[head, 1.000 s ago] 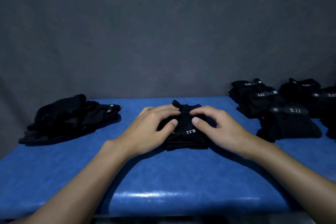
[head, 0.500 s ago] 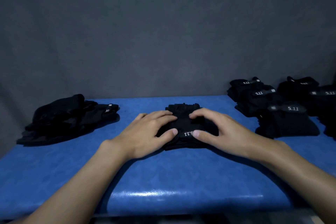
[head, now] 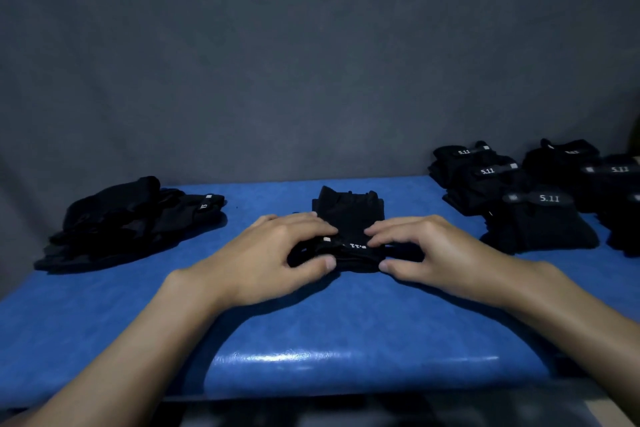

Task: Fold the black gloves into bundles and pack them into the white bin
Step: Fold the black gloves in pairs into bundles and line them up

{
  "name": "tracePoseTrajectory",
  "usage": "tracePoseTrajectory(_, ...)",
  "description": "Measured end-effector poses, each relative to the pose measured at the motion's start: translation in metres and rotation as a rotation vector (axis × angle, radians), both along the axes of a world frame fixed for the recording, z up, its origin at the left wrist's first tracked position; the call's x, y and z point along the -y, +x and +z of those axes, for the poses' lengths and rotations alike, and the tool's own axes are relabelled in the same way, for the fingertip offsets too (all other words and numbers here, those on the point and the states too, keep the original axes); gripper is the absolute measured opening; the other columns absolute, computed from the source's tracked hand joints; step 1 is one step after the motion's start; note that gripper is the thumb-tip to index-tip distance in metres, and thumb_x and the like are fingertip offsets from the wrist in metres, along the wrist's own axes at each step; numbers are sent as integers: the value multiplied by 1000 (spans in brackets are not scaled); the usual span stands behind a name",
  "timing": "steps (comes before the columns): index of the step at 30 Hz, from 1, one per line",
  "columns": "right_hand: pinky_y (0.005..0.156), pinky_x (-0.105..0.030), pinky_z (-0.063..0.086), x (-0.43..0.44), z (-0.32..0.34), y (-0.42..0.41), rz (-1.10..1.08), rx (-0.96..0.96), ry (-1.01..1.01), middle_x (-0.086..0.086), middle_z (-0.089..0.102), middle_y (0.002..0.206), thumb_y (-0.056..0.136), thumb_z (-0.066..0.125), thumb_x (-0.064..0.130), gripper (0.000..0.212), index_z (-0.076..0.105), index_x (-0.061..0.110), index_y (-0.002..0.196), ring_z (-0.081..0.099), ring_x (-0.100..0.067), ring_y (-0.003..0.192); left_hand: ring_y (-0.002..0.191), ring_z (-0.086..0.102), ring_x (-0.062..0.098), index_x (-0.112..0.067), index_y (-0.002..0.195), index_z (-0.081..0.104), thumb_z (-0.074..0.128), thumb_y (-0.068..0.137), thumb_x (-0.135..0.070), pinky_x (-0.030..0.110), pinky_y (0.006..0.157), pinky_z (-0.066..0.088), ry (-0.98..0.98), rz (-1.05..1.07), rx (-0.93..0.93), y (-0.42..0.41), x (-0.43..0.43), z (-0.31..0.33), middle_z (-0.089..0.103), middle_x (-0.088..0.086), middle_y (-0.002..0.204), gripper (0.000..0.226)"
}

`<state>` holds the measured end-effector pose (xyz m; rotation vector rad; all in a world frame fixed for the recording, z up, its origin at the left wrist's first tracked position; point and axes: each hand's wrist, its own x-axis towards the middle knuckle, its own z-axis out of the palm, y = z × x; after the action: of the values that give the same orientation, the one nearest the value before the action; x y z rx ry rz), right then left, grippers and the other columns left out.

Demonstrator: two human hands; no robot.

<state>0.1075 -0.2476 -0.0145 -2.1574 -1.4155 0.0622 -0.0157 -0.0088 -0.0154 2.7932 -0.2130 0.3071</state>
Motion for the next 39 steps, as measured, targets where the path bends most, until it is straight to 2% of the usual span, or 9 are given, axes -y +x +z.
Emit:
tracePoseTrajectory(4, 96, -23, 46, -2, -6, -1, 28, 175, 6, 22, 59, 122, 92, 63, 26, 21, 70, 23, 112, 54, 4, 113, 141, 28, -8, -38, 144, 44, 64, 81, -62, 34, 118, 28, -6, -17, -63, -1, -3, 0, 47, -25, 144, 71)
tracePoseTrajectory(8, 90, -32, 51, -4, -9, -2, 27, 210, 37, 16, 62, 118, 94, 58, 25, 20, 67, 20, 111, 55, 0, 109, 124, 53, 1, -37, 139, 52, 71, 83, -50, 35, 105, 43, -27, -52, -27, 1, -4, 1, 58, -21, 132, 61)
tracePoseTrajectory(15, 93, -30, 48, -2, -5, 1, 13, 75, -24, 25, 58, 116, 81, 64, 54, 39, 59, 37, 116, 55, 2, 111, 97, 64, 7, -34, 126, 61, 43, 95, -56, 30, 90, 47, 208, -74, 130, 2, -3, 4, 69, -15, 109, 43)
tracePoseTrajectory(20, 80, -31, 50, -6, -4, -3, 16, 72, 47, 21, 63, 99, 83, 69, 37, 28, 62, 36, 110, 60, -4, 94, 78, 60, 10, -28, 109, 63, 37, 100, -48, 32, 87, 44, 229, -47, 262, 4, 1, 1, 66, -14, 85, 34)
tracePoseTrajectory(24, 74, -35, 52, -10, -4, -7, -22, 13, 205, 14, 68, 88, 88, 62, 26, 17, 68, 29, 103, 64, -9, 83, 81, 52, 9, -33, 99, 61, 36, 98, -51, 27, 92, 36, 56, 38, 297, 2, 3, -2, 63, -14, 81, 31)
tracePoseTrajectory(29, 82, -38, 53, -20, -4, -7, -127, -174, 358, 8, 72, 86, 92, 61, 19, 10, 69, 23, 96, 67, -9, 84, 88, 64, 9, -30, 101, 63, 53, 93, -45, 15, 78, 45, -515, 37, 176, 0, 17, 4, 68, -9, 91, 20)
tracePoseTrajectory(33, 71, -39, 55, -26, -5, -4, -152, -327, 388, 1, 72, 80, 94, 59, 20, 11, 68, 19, 89, 69, -13, 76, 90, 69, 21, -34, 128, 51, 74, 89, -26, 24, 84, 51, -656, 24, 58, -2, 13, 5, 68, 17, 97, 46)
tracePoseTrajectory(36, 68, -28, 50, -29, -2, -4, -130, -434, 449, 2, 73, 80, 95, 60, 25, 11, 68, 18, 92, 67, -7, 72, 79, 67, 32, -33, 129, 49, 71, 91, -17, 33, 81, 52, -717, 40, 75, 1, 12, 1, 65, 22, 84, 46)
tracePoseTrajectory(39, 79, -26, 54, -30, -3, -3, -39, -535, 422, 2, 74, 96, 84, 71, 37, 28, 67, 20, 106, 68, -9, 88, 80, 63, 42, -34, 122, 50, 70, 92, -25, 50, 79, 52, -763, 82, 93, 7, 11, -3, 63, 28, 83, 37)
